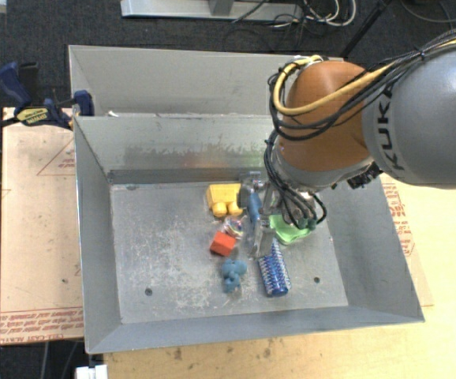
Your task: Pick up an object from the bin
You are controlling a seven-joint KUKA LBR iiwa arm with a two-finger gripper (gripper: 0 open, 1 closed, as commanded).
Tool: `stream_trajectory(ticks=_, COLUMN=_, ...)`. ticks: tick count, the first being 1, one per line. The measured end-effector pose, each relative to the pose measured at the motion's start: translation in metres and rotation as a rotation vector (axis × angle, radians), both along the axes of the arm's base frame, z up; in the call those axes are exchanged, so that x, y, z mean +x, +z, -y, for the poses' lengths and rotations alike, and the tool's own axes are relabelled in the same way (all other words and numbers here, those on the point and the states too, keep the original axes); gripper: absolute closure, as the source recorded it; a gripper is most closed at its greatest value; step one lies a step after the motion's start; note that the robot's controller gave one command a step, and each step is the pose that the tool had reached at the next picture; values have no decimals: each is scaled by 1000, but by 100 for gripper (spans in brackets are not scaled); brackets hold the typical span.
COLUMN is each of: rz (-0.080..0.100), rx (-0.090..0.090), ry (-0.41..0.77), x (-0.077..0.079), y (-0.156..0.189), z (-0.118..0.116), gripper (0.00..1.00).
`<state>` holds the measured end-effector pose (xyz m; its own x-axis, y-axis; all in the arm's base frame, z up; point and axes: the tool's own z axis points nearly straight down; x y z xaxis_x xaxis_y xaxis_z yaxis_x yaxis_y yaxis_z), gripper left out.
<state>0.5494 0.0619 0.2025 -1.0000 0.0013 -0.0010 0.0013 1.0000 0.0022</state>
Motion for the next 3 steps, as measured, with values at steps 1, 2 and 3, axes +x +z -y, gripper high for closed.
stream_trajectory(ticks=1, rz=-2, rx=-1, ry=71, x=-57, y=-133, z=-2, gripper=0)
stream_trajectory(ticks=2, rz=4, rx=-2, ry=336, x=-39, y=-127, z=12, gripper=0)
stream_trajectory(ticks=3, rz=1, rx=-1, ry=336, x=-40, y=-127, z=12, gripper=100)
